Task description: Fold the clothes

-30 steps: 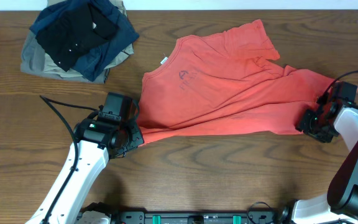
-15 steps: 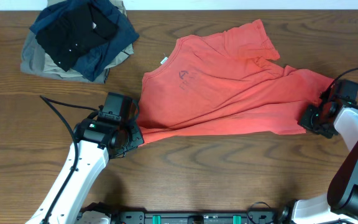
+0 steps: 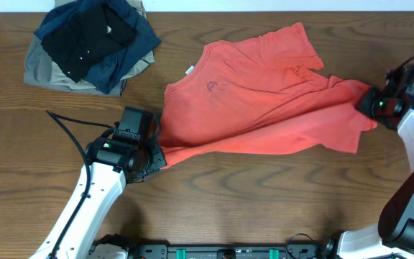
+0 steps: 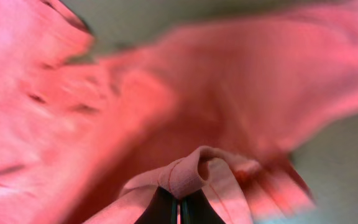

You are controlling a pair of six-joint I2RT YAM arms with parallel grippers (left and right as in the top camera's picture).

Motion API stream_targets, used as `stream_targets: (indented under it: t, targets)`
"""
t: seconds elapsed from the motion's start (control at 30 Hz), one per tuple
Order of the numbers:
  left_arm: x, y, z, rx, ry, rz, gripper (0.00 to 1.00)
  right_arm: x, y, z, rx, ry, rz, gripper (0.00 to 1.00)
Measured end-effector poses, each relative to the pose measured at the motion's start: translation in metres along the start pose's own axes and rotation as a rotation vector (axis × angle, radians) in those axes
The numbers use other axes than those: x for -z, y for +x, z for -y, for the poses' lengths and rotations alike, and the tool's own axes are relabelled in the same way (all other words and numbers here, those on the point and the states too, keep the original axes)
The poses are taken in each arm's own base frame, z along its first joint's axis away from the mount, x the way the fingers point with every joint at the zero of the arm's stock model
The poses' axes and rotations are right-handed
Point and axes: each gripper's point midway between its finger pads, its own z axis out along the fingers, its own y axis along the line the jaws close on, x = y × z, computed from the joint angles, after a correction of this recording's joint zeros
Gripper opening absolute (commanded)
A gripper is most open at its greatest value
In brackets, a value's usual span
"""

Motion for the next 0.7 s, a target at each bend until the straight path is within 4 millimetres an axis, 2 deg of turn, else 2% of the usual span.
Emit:
stream_targets:
  t: [0.17, 0.27, 0.3, 0.33, 0.4, 0.43, 0.5, 0.7]
  targets:
    - [0.0, 0.0, 0.0, 0.0, 0.0, 0.0, 0.07, -0.008, -0.019, -0.035, 0.025, -0.09, 0.086, 0.01]
    - [0.0, 0.0, 0.0, 0.0, 0.0, 0.0, 0.06, -0.022, -0.015, -0.05, 0.044, -0.117, 0.081, 0.01]
    - [0.0, 0.0, 0.0, 0.0, 0.0, 0.0, 0.06, -0.029, -0.012, -0.054, 0.051, -0.12, 0.071, 0.05]
    - [0.0, 0.0, 0.0, 0.0, 0.0, 0.0, 0.06, -0.037, -0.006, -0.058, 0.053, -0.122, 0.052, 0.18]
    - [0.0, 0.0, 0.0, 0.0, 0.0, 0.0, 0.06, -0.053, 0.006, -0.062, 0.06, -0.114, 0.018, 0.63]
    - [0.0, 0.0, 0.0, 0.0, 0.0, 0.0, 0.06, -0.059, 0.012, -0.064, 0.069, -0.114, 0.001, 0.82]
    - [0.0, 0.0, 0.0, 0.0, 0.0, -0.001, 0.06, -0.068, 0.024, -0.064, 0.073, -0.099, -0.038, 0.98]
    - [0.0, 0.0, 0.0, 0.0, 0.0, 0.0, 0.06, -0.059, 0.041, -0.046, 0.03, -0.033, -0.153, 0.99]
